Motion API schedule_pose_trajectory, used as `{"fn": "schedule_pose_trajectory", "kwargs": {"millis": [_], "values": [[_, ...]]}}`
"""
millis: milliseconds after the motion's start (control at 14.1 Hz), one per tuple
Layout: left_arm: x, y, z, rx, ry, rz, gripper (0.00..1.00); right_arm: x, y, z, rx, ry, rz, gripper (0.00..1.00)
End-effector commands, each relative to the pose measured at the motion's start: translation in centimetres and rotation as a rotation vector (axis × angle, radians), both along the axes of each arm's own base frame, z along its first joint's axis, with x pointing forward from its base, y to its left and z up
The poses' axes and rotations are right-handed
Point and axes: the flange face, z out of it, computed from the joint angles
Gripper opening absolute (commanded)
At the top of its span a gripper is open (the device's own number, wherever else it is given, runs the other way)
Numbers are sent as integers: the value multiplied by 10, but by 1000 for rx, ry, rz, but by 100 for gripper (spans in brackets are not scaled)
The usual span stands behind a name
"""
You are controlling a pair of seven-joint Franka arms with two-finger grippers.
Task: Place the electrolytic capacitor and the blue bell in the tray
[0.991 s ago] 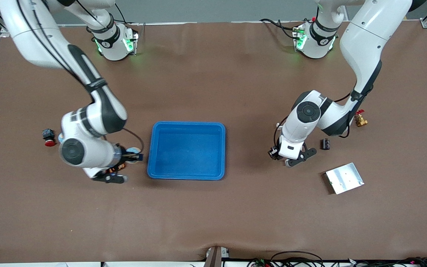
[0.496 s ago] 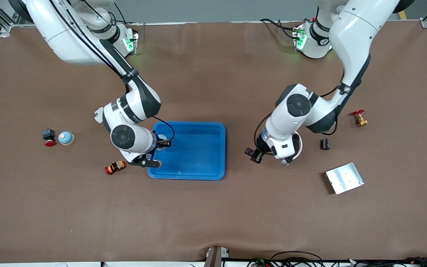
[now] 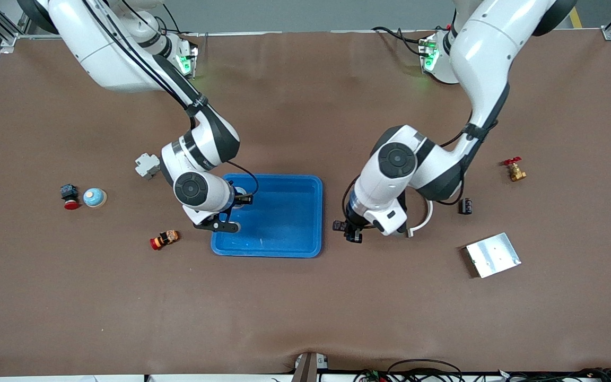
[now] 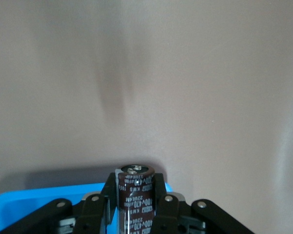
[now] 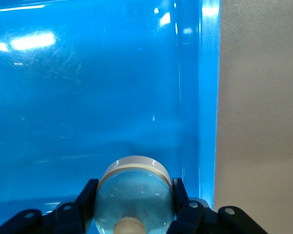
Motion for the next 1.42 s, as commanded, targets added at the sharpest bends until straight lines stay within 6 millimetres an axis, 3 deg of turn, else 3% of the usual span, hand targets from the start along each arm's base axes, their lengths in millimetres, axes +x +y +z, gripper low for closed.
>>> {"fn": "schedule_pose_trajectory", "kwargs": {"millis": [0,71,283,425,779,850,920,1133,1345], "values": [[3,-37,-13,-1,0,63,0,-4,0,0,-10,-1,-52,61],[0,-49,-21,1,-1,65,0,-3,1,-1,-12,-3,-69,76],[-18,-83,-43,59,-43,27,0,-1,-2,-1,-10,-6,-78,100],[-23,-95,-52,74,-62,8,0,2,-8,-1,-12,-4,-87,100],[-43,-123,-76,104,-120,-50,0,28,-60,13,-6,-15,-157,100],[-43,-124,-84,99,-124,-51,0,34,-72,27,3,-37,-156,100],[-47,-128,-90,94,-129,-60,0,39,-88,44,0,-41,-144,100],[-50,-133,-104,85,-158,-75,0,52,-175,75,-7,-6,-135,100],[-51,-132,-114,91,-164,-76,0,53,-239,74,-49,1,-171,100]]}}
